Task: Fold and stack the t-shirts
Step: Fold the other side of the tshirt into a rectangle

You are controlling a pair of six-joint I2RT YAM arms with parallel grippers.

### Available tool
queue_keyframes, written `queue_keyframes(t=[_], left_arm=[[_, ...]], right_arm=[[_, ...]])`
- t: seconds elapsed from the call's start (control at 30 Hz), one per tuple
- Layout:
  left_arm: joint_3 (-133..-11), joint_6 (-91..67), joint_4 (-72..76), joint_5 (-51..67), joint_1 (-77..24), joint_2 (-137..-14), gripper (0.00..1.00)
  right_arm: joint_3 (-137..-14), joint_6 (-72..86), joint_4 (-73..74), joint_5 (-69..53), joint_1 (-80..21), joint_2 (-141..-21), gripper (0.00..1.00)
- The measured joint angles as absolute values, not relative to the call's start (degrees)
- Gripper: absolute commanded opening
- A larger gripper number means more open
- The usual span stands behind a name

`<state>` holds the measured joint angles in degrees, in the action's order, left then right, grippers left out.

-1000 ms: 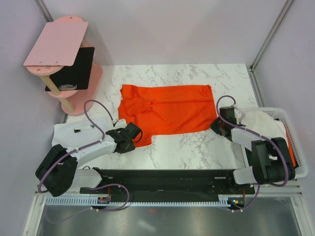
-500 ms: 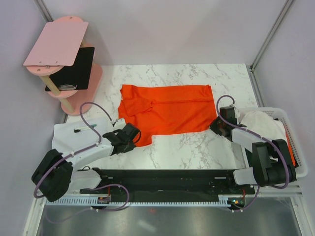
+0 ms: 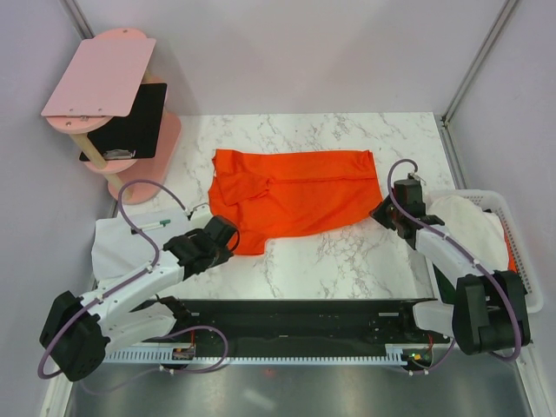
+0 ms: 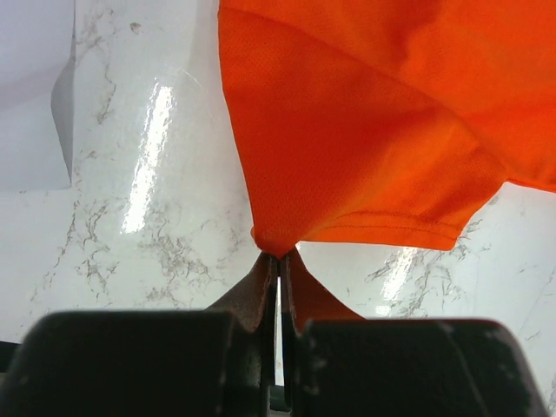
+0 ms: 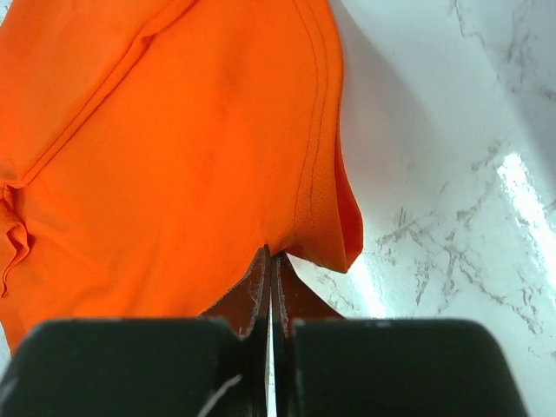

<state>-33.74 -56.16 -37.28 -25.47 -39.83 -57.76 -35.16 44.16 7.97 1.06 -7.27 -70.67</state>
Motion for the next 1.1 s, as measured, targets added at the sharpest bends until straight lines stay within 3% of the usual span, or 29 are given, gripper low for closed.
queue_keyframes(t=[0.33, 1.1], left_arm=[[-41.10, -54.98, -38.46, -29.32, -38.57, -60.80, 0.02], [-63.75, -41.10, -31.88, -29.19, -24.73, -85.12, 0.02]], right_arm=[[-42.02, 39.62, 8.49, 2.50, -7.27, -74.70, 0.00], [-59.68, 34.85, 6.42, 3.44, -5.34, -99.15, 0.00]])
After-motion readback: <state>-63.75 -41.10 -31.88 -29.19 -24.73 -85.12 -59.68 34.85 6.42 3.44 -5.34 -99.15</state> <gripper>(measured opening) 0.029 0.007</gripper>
